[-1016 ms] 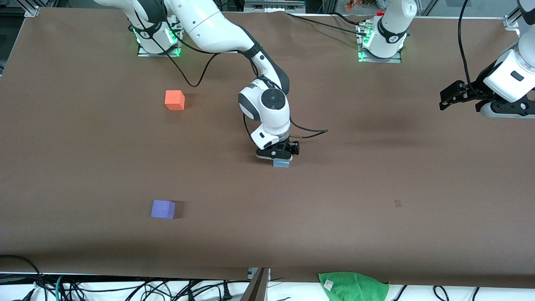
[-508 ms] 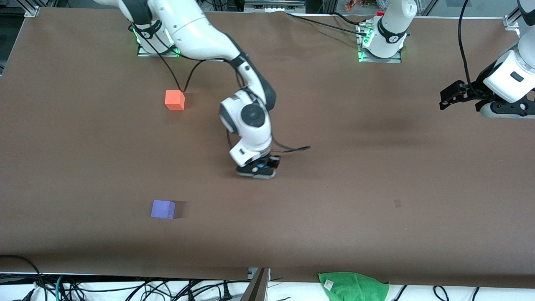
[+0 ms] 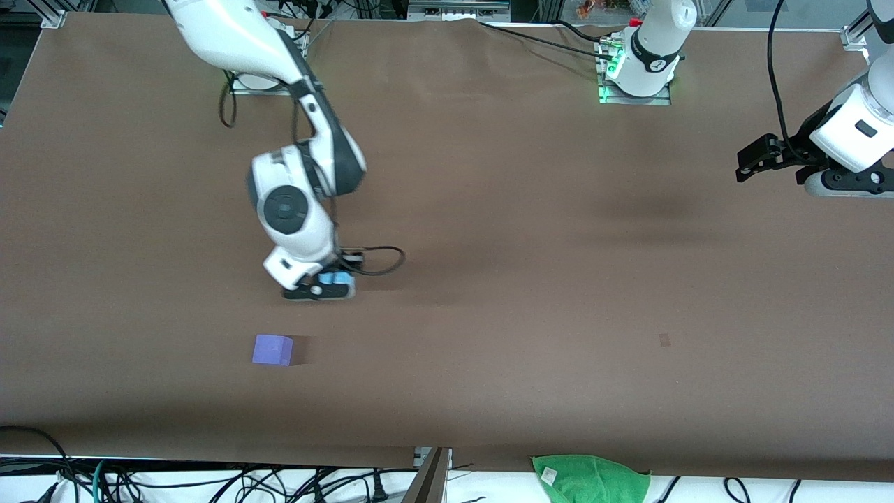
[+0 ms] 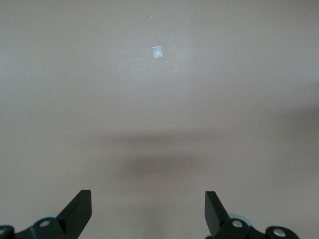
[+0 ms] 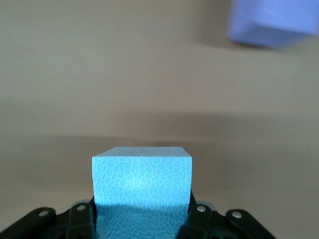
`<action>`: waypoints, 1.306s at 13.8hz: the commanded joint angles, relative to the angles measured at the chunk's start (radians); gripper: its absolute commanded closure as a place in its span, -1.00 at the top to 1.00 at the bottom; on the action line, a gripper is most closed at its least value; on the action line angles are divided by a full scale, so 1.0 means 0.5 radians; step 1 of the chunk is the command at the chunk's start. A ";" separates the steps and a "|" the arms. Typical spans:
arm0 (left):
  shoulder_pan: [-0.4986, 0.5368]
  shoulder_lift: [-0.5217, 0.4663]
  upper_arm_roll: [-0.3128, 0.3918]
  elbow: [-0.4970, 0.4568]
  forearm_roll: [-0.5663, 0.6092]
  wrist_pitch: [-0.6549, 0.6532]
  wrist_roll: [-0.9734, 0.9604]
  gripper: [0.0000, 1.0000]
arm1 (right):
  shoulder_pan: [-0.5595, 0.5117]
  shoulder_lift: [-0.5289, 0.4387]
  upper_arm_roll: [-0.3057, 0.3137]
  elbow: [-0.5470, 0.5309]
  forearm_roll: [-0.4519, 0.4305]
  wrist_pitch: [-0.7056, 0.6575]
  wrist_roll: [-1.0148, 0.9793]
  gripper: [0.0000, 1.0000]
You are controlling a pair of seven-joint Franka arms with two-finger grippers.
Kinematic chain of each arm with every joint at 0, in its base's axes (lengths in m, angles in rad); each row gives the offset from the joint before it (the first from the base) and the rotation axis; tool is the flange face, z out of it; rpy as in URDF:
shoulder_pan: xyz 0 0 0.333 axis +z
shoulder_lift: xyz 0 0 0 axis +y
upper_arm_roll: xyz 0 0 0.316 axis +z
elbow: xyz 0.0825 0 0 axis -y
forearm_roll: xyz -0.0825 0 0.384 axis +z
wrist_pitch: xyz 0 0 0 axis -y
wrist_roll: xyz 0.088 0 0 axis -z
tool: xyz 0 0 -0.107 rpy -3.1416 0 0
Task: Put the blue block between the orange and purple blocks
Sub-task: 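Carry the blue cube with the right gripper toward the orange cube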
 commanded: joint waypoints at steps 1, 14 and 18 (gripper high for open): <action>-0.014 -0.002 0.000 0.014 0.041 -0.022 -0.017 1.00 | 0.020 -0.251 -0.155 -0.509 0.024 0.226 -0.285 -0.91; -0.011 -0.002 0.003 0.014 0.041 -0.028 -0.011 1.00 | -0.020 -0.334 -0.202 -0.746 0.343 0.638 -0.316 1.00; -0.011 -0.002 0.003 0.014 0.041 -0.031 -0.011 1.00 | -0.020 -0.586 -0.330 -0.425 0.337 0.158 -0.313 1.00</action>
